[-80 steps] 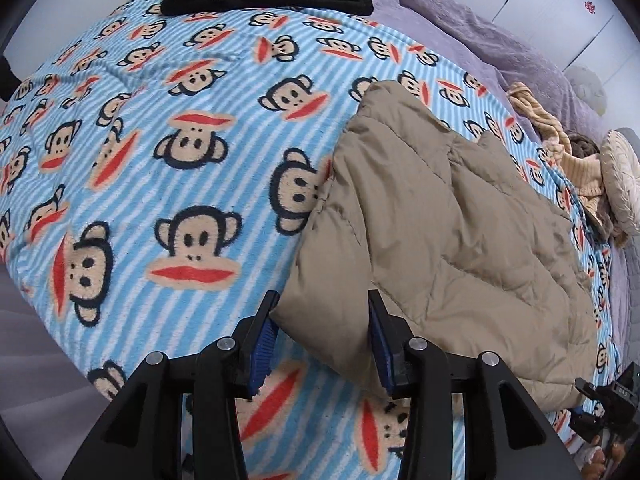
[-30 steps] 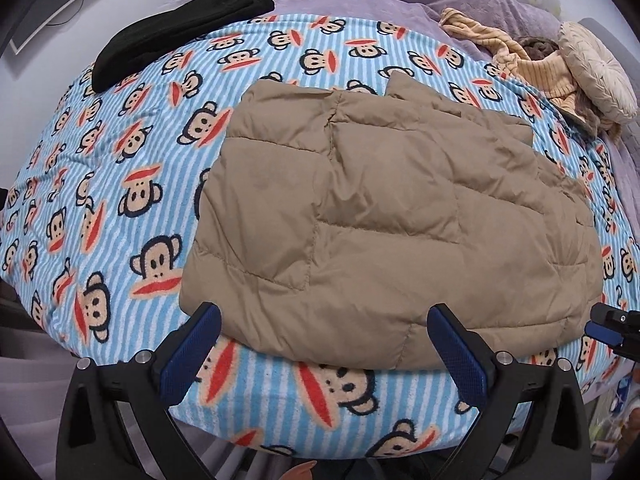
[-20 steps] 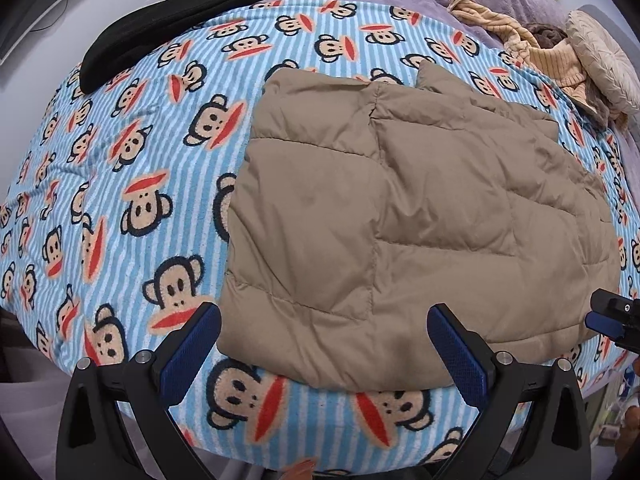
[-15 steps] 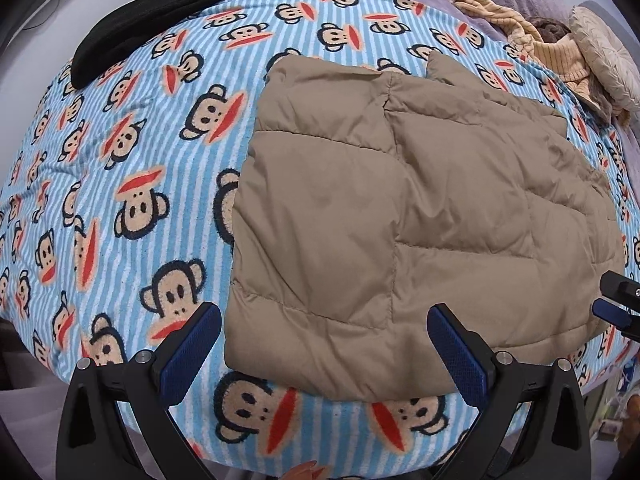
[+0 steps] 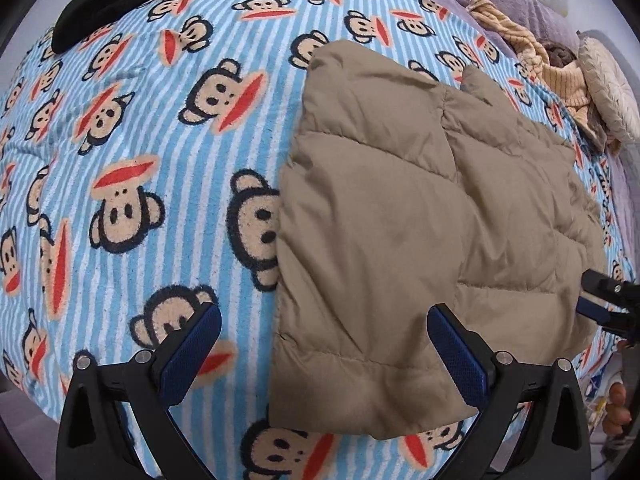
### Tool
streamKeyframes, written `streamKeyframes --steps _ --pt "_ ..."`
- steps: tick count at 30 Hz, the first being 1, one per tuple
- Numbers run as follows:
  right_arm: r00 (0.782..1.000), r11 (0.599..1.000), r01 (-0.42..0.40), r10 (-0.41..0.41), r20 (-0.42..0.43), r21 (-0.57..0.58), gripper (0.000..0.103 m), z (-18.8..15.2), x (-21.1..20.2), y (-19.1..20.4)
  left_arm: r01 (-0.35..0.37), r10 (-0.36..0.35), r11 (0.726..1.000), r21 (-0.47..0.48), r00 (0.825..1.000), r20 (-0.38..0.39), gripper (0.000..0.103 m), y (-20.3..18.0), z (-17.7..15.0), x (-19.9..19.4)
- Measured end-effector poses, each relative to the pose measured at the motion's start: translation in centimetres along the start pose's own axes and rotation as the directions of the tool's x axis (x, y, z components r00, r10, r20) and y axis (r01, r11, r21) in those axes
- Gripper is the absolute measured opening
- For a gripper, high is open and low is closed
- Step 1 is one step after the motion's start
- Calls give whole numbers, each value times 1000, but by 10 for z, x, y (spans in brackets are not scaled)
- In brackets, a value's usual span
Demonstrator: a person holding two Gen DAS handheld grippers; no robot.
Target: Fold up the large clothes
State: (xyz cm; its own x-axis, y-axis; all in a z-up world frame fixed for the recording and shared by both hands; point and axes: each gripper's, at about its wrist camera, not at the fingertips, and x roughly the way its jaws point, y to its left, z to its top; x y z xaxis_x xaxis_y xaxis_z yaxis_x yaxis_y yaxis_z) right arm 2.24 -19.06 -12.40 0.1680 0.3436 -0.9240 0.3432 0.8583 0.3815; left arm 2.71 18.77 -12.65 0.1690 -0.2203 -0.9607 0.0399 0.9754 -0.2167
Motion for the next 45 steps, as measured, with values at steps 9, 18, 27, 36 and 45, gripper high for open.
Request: streamKeyframes --steps 9,18,27,36,45 --pt "1000 1000 22 -22 -10 -5 103 -3 9 0 329 -330 944 -29 932 -149 103 43 34 49" --pt "999 999 48 -48 -20 -9 103 1 16 6 482 -442 871 90 851 -284 103 -20 54 95" --pt "1000 1000 -17 17 10 9 103 5 -7 -5 546 -516 837 37 810 -279 32 -30 57 77" --pt "990 995 -102 103 92 -19 17 43 -11 -34 480 -466 876 41 866 -182 30 -63 49 11" --pt "983 980 -183 185 20 -77 7 85 45 -46 385 -373 920 72 917 -138 30 -167 38 -47"
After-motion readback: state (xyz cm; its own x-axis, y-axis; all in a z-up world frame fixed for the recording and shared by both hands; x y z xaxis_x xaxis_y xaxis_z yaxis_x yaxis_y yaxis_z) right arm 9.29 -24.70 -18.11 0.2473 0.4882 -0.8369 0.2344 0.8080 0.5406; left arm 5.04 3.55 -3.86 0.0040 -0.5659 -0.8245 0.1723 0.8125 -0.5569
